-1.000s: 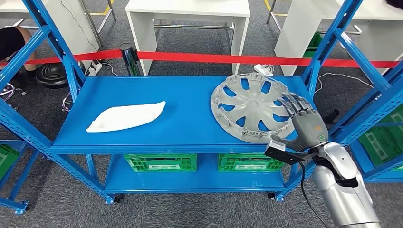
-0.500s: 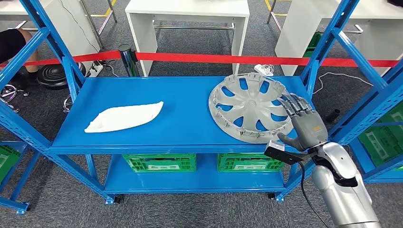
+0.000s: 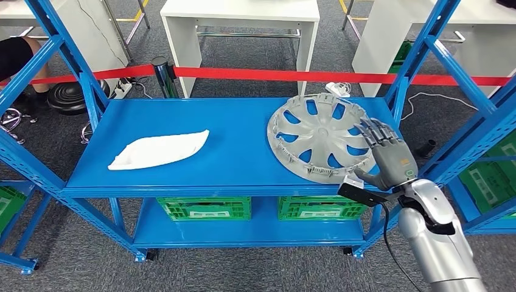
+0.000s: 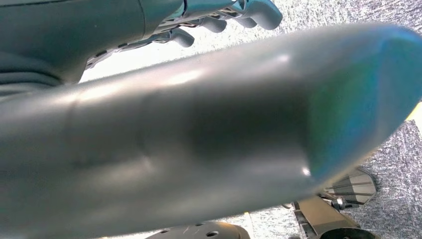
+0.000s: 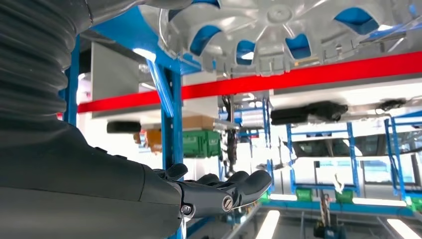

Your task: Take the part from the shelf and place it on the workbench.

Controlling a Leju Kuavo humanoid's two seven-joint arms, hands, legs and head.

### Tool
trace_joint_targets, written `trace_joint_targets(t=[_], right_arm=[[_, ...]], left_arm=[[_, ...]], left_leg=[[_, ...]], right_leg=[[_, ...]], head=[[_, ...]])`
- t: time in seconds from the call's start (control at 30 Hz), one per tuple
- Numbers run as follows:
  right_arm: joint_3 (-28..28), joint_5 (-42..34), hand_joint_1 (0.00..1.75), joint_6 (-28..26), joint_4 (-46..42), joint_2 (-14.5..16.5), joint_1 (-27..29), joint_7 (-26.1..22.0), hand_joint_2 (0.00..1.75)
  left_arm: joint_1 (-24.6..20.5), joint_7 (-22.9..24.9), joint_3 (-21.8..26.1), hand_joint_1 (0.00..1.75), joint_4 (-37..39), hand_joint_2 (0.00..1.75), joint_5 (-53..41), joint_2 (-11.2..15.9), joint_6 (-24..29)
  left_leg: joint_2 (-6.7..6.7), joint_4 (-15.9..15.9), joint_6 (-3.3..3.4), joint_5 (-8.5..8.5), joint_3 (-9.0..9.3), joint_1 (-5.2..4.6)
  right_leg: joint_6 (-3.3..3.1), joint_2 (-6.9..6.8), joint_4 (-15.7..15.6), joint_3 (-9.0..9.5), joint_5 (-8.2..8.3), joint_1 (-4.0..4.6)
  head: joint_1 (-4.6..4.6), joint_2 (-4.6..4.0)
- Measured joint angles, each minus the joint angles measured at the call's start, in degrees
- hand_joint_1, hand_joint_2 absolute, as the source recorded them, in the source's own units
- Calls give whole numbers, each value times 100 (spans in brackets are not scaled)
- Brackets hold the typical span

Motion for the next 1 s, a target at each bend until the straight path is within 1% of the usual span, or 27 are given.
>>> trace_joint_targets(t=[0.17,0.43,0.57,1.0], right_arm=[[-14,-114,0,56,216,39,-74,-73,175],[-44,-238,0,149,918,95,-338,-175,175],[-50,-282,0,239,1393,103,-567,-232,175],[-22,-597,0,1001,3392,107,-1556,-454,175]], left_arm=[[0,-1,13,0,2,0,-7,0,0],[-1,19,30,0,1,0,-66,0,0],[-2,18,32,0,0,0,-73,2,0],[-2,30,34,0,0,0,-163,0,-17]], left_leg=[[0,0,0,0,0,0],[1,0,0,0,1,0],[1,0,0,0,0,0],[-1,0,-1,0,0,0]], right_leg=[[0,0,0,0,0,0],[0,0,0,0,0,0],[0,1,1,0,0,0],[-1,0,1,0,1,0]], head=[[0,0],[0,0],[0,0],[0,0]])
